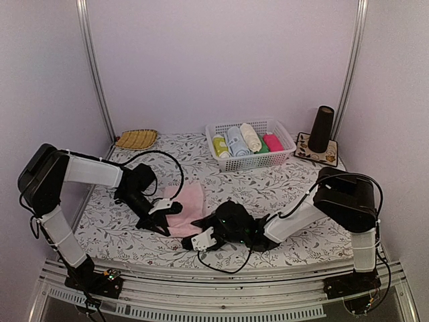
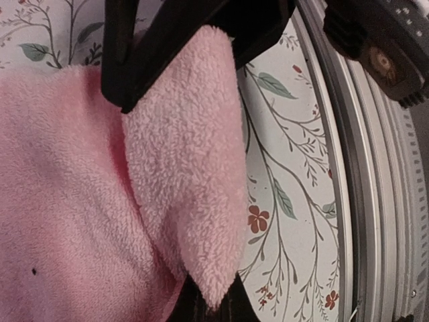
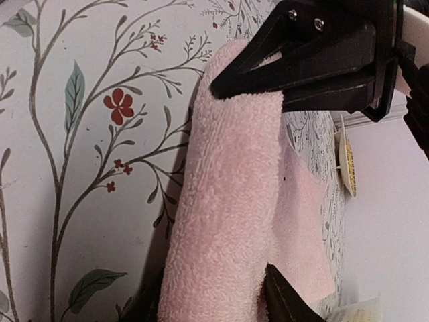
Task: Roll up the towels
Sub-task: Roll the towel at the center of the board.
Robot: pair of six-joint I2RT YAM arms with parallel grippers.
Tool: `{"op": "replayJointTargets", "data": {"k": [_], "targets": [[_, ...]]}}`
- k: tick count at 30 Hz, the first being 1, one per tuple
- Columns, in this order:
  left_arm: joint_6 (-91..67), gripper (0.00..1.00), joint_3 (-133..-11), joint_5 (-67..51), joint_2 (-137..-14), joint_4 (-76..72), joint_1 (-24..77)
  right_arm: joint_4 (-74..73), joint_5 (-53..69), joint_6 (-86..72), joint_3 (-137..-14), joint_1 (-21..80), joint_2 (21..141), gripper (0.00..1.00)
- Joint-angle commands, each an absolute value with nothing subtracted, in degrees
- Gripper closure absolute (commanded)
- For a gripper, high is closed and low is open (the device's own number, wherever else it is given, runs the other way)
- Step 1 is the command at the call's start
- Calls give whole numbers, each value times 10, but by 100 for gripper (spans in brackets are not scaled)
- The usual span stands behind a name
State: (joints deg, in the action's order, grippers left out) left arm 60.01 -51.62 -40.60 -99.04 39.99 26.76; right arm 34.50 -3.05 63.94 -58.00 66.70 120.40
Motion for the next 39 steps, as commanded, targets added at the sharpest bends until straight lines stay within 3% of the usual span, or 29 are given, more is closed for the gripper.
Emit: {"op": "replayJointTargets", "data": {"k": [1,6,9,13,20,27,39], "targets": [[612,100,-517,-417,-993,416,262,327,-18,607,-589,655,1202,63],[612,100,-511,-409,-978,408,262,241,25,572,-622,652,1202,95],[604,86,-501,-402,-954,395,261,182,59,536,-649,648,1202,97],[591,54,-487,-398,-900,370,252,133,100,467,-668,638,1193,97],[555,27,-432,-383,-788,287,238,39,211,349,-727,607,1192,97],[551,15,-295,-336,-627,113,240,-46,315,215,-804,568,1244,95],[593,16,-158,-232,-504,-7,285,-89,414,121,-841,543,1290,94]]}}
